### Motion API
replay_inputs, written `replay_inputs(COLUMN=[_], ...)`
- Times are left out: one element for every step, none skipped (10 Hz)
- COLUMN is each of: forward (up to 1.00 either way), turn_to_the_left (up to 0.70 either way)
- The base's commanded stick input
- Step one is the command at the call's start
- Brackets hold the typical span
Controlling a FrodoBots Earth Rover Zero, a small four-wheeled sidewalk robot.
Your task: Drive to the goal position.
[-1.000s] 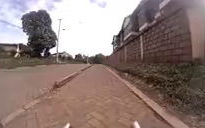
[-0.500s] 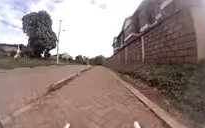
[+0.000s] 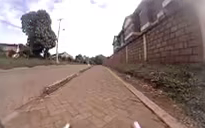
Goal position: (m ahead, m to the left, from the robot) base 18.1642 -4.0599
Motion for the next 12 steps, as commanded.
replay_inputs(forward=[0.5,0.5,0.5,0.5,0.5,0.5,0.5,0.5,0.5,0.5,0.5,0.5], turn_to_the_left=[0.0,0.0,0.0,0.0,0.0,0.0,0.0,0.0,0.0,0.0,0.0,0.0])
